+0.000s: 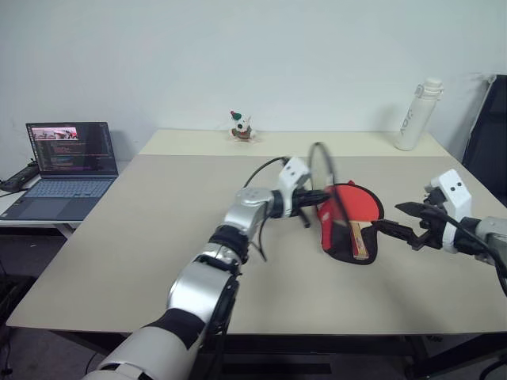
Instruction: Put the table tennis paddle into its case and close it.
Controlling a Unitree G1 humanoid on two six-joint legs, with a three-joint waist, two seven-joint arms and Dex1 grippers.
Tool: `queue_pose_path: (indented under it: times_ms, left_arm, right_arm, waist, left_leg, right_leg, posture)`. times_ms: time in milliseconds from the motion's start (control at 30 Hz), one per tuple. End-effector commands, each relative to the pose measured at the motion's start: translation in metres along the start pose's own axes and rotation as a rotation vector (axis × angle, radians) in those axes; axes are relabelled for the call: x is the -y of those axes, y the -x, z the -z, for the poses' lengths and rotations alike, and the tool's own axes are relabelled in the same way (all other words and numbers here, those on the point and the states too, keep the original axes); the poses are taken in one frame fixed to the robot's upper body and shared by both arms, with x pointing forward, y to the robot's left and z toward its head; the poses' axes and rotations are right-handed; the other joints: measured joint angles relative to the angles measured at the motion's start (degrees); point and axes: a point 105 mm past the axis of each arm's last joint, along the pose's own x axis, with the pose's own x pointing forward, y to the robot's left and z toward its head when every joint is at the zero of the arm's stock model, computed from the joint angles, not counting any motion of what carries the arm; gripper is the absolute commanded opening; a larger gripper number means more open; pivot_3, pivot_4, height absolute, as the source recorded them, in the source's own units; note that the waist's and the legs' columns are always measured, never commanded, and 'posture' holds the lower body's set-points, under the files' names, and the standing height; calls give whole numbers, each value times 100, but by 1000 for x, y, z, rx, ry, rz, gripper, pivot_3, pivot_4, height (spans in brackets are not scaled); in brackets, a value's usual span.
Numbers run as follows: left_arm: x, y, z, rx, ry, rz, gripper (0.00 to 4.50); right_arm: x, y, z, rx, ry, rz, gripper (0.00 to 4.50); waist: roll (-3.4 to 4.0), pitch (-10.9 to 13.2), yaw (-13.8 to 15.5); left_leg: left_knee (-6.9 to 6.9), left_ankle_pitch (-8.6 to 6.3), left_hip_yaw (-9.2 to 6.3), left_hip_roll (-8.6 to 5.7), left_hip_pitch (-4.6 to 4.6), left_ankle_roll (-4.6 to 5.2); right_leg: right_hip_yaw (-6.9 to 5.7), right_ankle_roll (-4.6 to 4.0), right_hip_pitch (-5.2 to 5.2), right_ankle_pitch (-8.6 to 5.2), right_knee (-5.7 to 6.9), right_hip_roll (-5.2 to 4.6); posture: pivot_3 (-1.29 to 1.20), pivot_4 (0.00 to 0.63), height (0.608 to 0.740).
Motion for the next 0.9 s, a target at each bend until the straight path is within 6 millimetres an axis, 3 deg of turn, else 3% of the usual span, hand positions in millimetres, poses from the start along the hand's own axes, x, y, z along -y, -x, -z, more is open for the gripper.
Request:
queue_pose_path:
  times_ms: [33, 200, 433, 600, 900]
  left_arm:
    - [1, -3, -12, 32, -35, 11, 34]
    - [-5, 21, -7, 57, -32, 22, 11]
    - [-20, 92, 13, 31, 3, -64, 11]
    - [-16, 135, 9, 42, 41, -130, 11]
    - [0, 165, 5, 40, 84, -178, 11]
  right_arm:
    - [15, 12, -12, 43, 23, 76, 4466]
    - [24, 4, -2, 34, -83, 131, 4483]
    - [49, -31, 14, 30, -252, 255, 4483]
    - [59, -62, 31, -20, -273, 289, 4483]
    - [51, -95, 55, -92, -270, 226, 4483]
  waist:
    - [0, 0, -55]
    - [3, -1, -95]
    - [4, -1, -113]
    - [5, -1, -61]
    - [5, -1, -44]
  left_leg:
    - [-2, 0, 8, 2, 1, 0]
    - [-6, 0, 20, 19, 20, 0]
    - [-2, 5, 30, 21, 26, 1]
    - [-1, 5, 29, 23, 21, 1]
    - [0, 5, 30, 21, 20, 2]
  right_leg:
    - [6, 0, -5, 0, 3, 2]
    - [15, 8, -12, -5, 21, 18]
    - [38, -18, -10, 11, 26, 21]
    - [38, -19, -11, 12, 23, 9]
    - [35, -19, -10, 12, 21, 3]
  posture:
    - [0, 150, 740]
    - [0, 150, 740]
    - [0, 150, 740]
    - [0, 150, 740]
    - [0, 150, 740]
